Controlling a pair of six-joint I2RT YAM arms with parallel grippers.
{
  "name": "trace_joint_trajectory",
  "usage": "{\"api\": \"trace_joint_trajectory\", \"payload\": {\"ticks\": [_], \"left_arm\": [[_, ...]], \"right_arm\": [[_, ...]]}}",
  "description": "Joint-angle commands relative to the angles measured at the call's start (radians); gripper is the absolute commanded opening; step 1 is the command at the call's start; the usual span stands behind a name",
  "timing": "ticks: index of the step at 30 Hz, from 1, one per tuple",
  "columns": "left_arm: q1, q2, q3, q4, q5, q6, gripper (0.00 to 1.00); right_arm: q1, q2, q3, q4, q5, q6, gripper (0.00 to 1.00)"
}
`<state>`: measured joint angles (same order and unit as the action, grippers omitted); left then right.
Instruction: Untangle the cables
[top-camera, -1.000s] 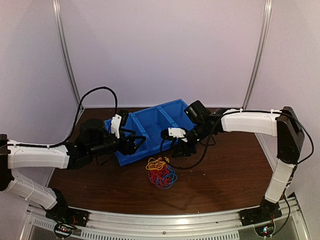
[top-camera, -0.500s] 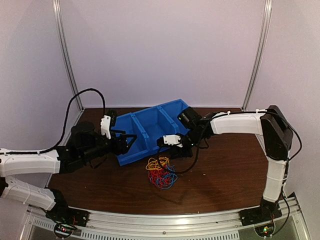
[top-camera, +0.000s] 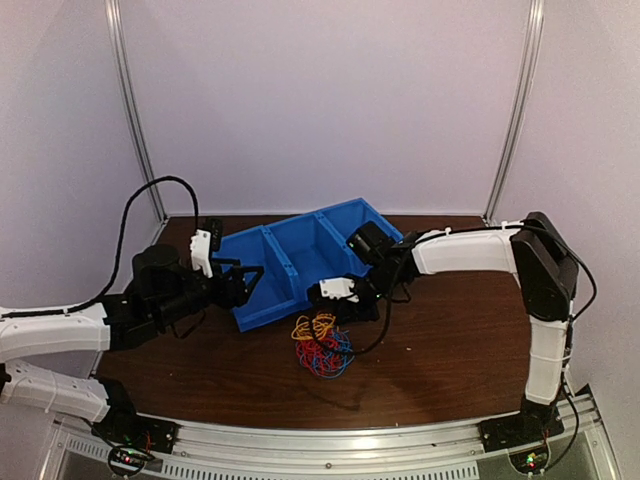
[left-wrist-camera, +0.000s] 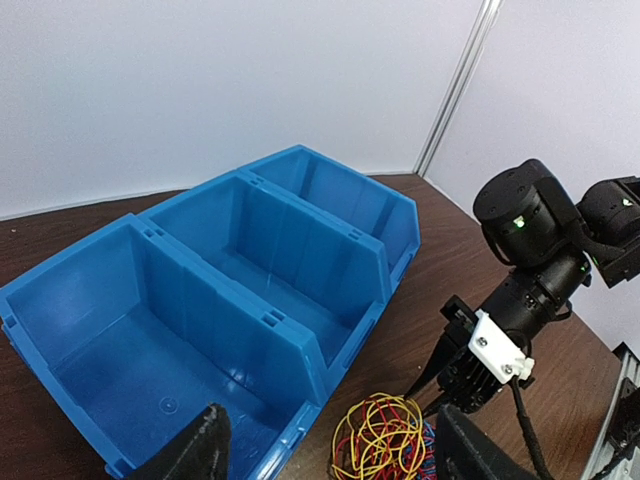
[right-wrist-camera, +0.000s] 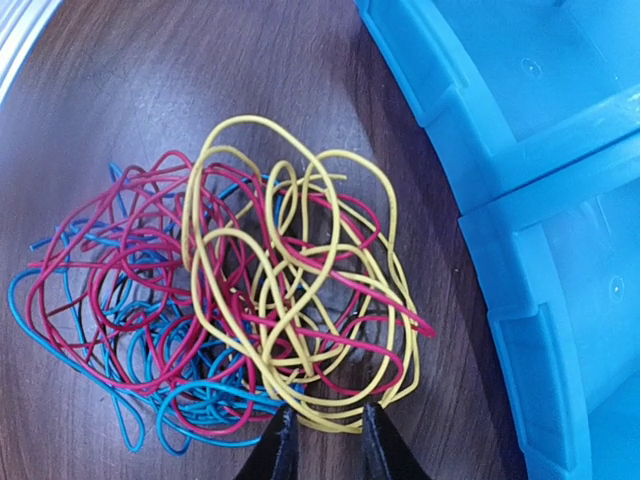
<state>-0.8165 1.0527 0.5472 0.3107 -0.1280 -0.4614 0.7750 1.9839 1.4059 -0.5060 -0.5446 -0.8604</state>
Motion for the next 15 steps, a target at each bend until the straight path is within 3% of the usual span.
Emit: {"api": "trace_joint_trajectory", "payload": {"ticks": [1,9,15], "left_arm": [[-0.001,-0.027,0.005,-0.002,-0.021,0.02,0.71],[-0.001,-0.042,-0.024,0.017,-0.028,0.025,0.71],[-0.001,-0.002,-0.011,0.03,-0.003,0.046,0.71]], "right_arm": [[0.016,0.027,0.048,0.009,-0.003,0.006,0.21],[0.02,0.037,0.056,0.001,0.012,0.008,0.16],[0.02,0.015,0.076,-0.023,-0.013,0.04,0.0]]}}
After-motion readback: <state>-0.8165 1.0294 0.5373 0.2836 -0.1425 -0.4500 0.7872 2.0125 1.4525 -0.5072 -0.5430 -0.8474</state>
